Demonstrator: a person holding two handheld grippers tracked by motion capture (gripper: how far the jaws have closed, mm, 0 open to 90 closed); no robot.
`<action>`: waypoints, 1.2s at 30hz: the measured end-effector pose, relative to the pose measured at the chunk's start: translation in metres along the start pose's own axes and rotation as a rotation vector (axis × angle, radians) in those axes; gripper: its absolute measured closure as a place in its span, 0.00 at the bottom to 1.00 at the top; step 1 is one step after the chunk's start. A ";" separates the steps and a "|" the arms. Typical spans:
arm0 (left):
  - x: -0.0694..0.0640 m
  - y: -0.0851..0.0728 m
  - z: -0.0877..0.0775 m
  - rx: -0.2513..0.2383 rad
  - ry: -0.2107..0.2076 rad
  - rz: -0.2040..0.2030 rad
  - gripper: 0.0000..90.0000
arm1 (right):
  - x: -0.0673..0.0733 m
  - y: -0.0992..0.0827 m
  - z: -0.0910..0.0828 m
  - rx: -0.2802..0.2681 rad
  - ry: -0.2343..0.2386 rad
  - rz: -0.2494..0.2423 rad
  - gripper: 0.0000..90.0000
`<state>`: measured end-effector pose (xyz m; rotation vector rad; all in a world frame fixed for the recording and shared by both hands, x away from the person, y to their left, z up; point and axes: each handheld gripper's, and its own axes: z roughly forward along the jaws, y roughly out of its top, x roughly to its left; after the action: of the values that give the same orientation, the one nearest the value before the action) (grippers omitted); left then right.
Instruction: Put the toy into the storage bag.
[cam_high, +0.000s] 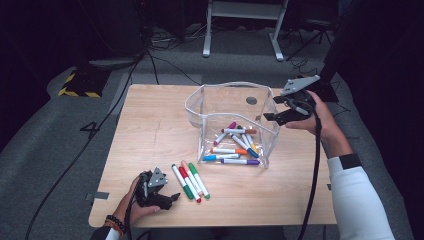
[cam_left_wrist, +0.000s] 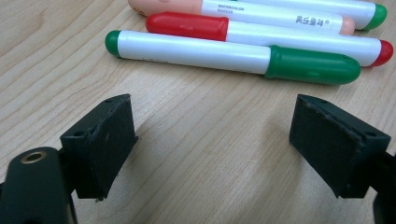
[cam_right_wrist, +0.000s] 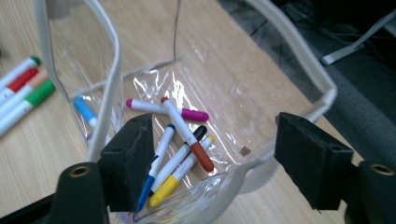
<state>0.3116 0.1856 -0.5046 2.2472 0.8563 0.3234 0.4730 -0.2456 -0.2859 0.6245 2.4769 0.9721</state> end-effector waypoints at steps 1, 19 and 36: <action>0.000 0.000 0.000 0.000 0.000 0.000 0.16 | 0.000 -0.003 -0.005 -0.020 -0.010 0.014 0.28; 0.000 0.000 0.000 0.000 0.001 0.000 0.16 | 0.024 -0.081 -0.059 -0.156 -0.114 0.115 0.23; 0.000 0.000 0.000 0.000 0.002 -0.001 0.16 | 0.107 -0.140 -0.009 -0.148 -0.009 0.117 0.31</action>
<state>0.3113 0.1855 -0.5046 2.2466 0.8590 0.3249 0.3451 -0.2849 -0.4011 0.7293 2.3561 1.1808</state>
